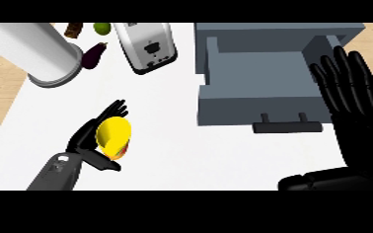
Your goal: Pick up the cup, place it into the drawer and close the drawer
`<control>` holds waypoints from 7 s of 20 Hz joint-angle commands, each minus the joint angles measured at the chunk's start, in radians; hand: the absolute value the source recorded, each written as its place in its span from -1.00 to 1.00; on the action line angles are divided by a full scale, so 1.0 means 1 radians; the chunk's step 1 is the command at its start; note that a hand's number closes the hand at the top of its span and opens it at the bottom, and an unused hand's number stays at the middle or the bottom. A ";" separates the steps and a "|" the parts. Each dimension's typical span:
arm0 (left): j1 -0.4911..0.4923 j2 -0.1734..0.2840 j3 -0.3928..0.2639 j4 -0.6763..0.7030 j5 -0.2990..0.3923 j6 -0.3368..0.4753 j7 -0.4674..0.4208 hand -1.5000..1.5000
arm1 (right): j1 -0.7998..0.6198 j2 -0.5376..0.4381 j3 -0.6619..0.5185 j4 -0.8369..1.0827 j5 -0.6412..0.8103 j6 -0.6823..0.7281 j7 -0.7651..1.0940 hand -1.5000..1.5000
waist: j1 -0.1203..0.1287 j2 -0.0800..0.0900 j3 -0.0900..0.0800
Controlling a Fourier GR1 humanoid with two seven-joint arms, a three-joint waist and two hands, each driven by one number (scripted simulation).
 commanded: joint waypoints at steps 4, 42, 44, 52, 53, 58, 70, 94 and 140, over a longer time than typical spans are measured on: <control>0.011 0.015 -0.028 -0.002 0.043 -0.289 -0.124 1.00 | 0.005 0.006 0.005 -0.041 0.001 -0.008 0.008 -1.00 | -0.002 -0.002 -0.001; 0.067 -0.258 0.025 -0.952 0.338 0.552 0.391 1.00 | 0.037 -0.009 -0.026 -0.015 0.014 0.008 0.000 -1.00 | 0.021 -0.009 0.003; -0.009 -0.261 0.018 -0.983 0.324 0.615 0.475 1.00 | -0.051 -0.044 -0.108 0.094 -0.050 0.031 -0.025 -1.00 | 0.024 -0.008 0.003; -0.211 -0.253 0.031 -0.893 0.268 0.707 0.535 1.00 | 0.036 -0.014 -0.054 0.014 -0.005 0.030 -0.036 -1.00 | 0.014 -0.006 0.003; -0.173 -0.269 -0.055 -0.956 0.264 0.765 0.536 1.00 | 0.060 -0.051 -0.118 0.044 -0.056 0.083 -0.088 -1.00 | 0.014 -0.007 0.003; -0.367 -0.251 0.012 -0.841 0.237 0.778 0.633 1.00 | 0.016 -0.036 -0.090 0.106 -0.017 0.061 -0.079 -1.00 | 0.013 -0.005 0.003; -0.623 -0.270 -0.127 -0.570 0.289 0.965 0.639 1.00 | -0.025 -0.030 -0.108 0.115 -0.030 0.043 -0.074 -1.00 | 0.005 -0.004 0.003; -0.850 -0.270 -0.441 -0.010 0.605 1.048 0.408 1.00 | -0.068 -0.028 -0.056 0.084 -0.025 0.055 -0.036 -1.00 | -0.057 0.010 0.004; -0.385 0.127 -0.387 -0.712 0.870 1.035 0.520 -1.00 | 0.098 -0.196 -0.033 0.019 0.094 0.287 -0.063 1.00 | 0.066 -0.019 0.003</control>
